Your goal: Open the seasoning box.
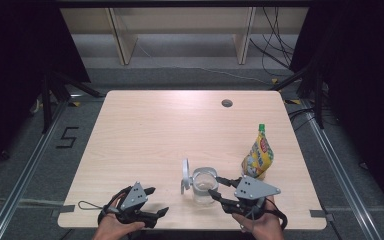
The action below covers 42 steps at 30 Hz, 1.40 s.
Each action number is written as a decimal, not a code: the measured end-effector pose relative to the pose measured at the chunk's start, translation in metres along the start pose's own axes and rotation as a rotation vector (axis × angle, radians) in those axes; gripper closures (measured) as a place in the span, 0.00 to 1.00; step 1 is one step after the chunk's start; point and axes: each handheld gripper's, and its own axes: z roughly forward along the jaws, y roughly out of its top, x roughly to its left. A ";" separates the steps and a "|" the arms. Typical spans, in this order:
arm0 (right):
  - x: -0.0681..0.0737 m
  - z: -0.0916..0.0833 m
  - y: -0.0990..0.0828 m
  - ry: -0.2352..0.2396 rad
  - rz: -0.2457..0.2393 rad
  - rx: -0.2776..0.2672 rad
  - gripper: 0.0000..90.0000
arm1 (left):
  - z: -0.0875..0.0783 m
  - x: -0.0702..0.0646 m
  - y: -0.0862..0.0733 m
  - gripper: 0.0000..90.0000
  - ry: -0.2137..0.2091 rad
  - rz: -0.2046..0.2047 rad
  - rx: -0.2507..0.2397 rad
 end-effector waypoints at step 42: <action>-0.057 -0.064 -0.071 -0.439 0.306 0.057 0.23 | 0.006 0.001 0.001 0.26 0.023 0.002 0.024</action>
